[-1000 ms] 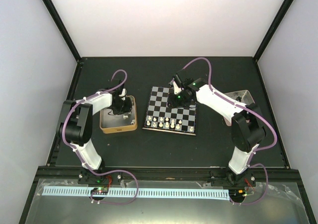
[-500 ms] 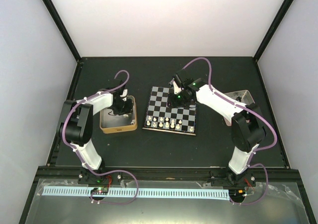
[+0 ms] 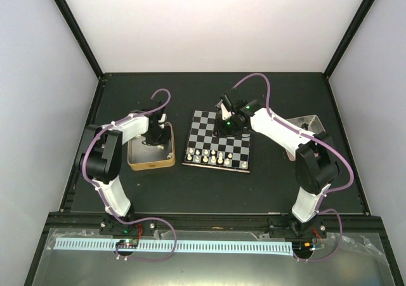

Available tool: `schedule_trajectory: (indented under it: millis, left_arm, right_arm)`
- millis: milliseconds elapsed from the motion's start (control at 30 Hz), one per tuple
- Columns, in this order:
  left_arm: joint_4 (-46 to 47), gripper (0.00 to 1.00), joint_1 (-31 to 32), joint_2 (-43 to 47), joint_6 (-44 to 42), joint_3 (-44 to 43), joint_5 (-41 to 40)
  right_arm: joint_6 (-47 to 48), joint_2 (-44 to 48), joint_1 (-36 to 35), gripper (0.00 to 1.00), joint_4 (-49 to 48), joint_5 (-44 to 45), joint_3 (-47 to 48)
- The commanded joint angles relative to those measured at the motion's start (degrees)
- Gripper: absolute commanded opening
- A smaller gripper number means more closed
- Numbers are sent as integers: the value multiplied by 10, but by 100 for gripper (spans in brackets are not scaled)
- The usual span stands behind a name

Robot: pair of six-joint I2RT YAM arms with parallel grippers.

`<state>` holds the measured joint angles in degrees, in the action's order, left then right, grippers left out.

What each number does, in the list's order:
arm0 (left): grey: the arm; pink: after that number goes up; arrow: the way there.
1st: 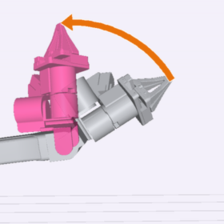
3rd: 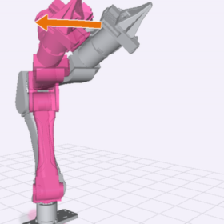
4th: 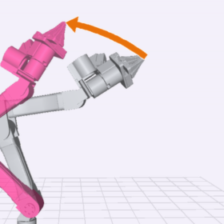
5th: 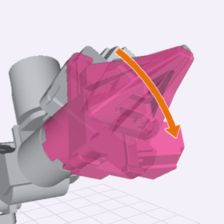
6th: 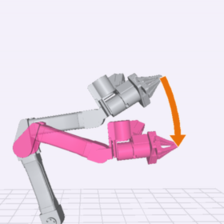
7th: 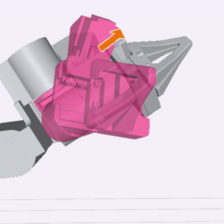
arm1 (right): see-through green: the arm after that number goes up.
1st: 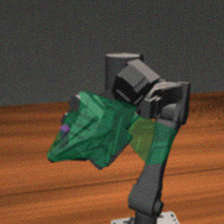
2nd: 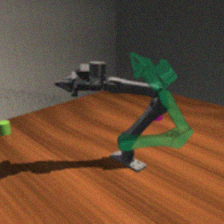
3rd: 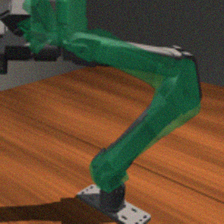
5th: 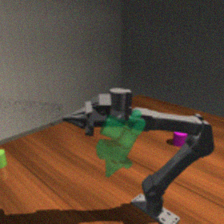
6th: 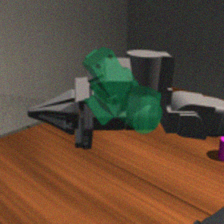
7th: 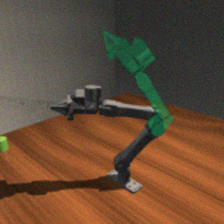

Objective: Set up the chess pieces on the board
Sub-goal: Pick up the chess piece from the storage box, then place the chess piece on the chessboard.

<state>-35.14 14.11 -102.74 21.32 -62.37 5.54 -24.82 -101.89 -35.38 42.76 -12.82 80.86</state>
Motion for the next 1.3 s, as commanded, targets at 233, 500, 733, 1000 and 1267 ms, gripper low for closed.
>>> schedule_trajectory:
  millis: [233,500,733,1000,1267]
  left_arm:
    - [0,7,6,31,-25,-7,-16]
    - [-9,8,6,139,-25,16,10]
    - [66,10,7,252,-61,67,189]
    - [176,10,25,290,-62,117,368]
    - [208,10,35,315,-70,127,424]
  right_arm:
    - [-8,31,-1,38,-21,-14,-7]
    - [-12,42,-1,39,-53,-70,-3]
    - [-32,43,-1,54,-128,-207,-9]
    - [-130,45,1,66,-280,-343,-36]
    - [-149,31,6,60,-304,-400,-38]
